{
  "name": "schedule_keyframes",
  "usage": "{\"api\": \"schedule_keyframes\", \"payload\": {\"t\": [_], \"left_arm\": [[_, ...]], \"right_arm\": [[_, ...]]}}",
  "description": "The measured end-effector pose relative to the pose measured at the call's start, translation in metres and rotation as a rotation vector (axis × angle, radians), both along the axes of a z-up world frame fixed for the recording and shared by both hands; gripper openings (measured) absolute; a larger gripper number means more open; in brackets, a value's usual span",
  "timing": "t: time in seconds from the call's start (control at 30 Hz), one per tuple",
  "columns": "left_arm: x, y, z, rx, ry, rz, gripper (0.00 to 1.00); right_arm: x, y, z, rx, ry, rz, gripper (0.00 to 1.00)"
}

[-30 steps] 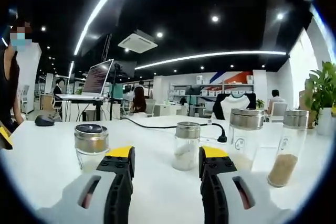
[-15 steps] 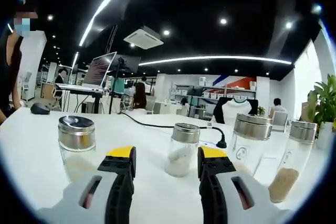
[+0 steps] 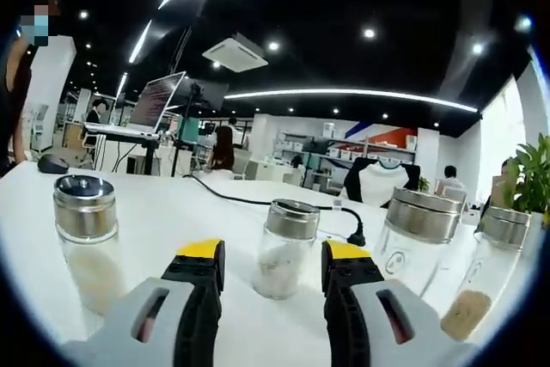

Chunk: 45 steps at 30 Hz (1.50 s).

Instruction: Rotate the seasoning bottle until the label or dispensing opening points toward the visible target arrow and the bottle remains upright within the marked orientation range

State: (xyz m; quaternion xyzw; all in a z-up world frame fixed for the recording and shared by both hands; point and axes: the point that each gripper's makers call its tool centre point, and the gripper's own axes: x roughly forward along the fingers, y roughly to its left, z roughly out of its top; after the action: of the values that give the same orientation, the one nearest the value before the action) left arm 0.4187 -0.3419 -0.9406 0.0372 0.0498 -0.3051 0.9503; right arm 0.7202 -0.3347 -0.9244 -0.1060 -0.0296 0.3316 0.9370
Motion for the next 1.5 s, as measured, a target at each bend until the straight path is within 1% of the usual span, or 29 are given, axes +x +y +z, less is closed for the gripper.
{"api": "schedule_keyframes", "payload": {"t": [0.1,0.3,0.4,0.47,0.67,0.77,1.0,1.1,1.2,1.23,1.3,1.5], "left_arm": [[0.001,0.002,-0.001,0.004,0.003,0.004,1.00],[0.002,0.004,0.000,-0.004,0.003,0.009,1.00],[0.002,0.004,0.000,-0.002,0.000,0.005,1.00],[0.002,0.005,0.000,-0.006,0.000,0.004,1.00],[0.004,0.009,0.000,-0.015,0.000,0.006,1.00],[0.004,0.011,0.001,-0.019,-0.001,0.010,1.00],[0.005,0.013,-0.002,-0.017,0.003,0.012,1.00],[0.006,0.014,-0.003,-0.016,0.009,0.013,1.00],[0.006,0.014,-0.004,-0.012,0.011,0.013,1.00],[0.006,0.014,-0.003,-0.012,0.008,0.014,1.00],[0.006,0.014,-0.003,-0.014,0.006,0.014,0.99],[0.005,0.012,-0.002,-0.008,0.002,0.009,0.99]], "right_arm": [[0.005,0.002,0.000,-0.004,-0.003,-0.004,0.41],[0.014,0.006,0.002,-0.006,-0.012,-0.015,0.41],[0.017,0.011,0.000,-0.022,-0.010,-0.012,0.42],[0.012,0.013,0.002,-0.029,-0.023,-0.011,0.43],[0.006,0.013,0.002,-0.015,-0.002,-0.032,0.42],[0.004,0.017,0.000,-0.025,0.006,-0.032,0.42],[0.031,0.022,-0.006,-0.033,0.011,-0.032,0.41],[0.039,0.022,-0.007,-0.036,0.010,-0.036,0.40],[0.042,0.021,-0.007,-0.029,0.008,-0.041,0.34],[0.041,0.023,-0.006,-0.003,0.017,-0.024,0.34],[0.042,0.022,-0.007,-0.018,0.007,-0.023,0.34],[0.039,0.022,-0.006,-0.002,0.019,-0.012,0.33]]}}
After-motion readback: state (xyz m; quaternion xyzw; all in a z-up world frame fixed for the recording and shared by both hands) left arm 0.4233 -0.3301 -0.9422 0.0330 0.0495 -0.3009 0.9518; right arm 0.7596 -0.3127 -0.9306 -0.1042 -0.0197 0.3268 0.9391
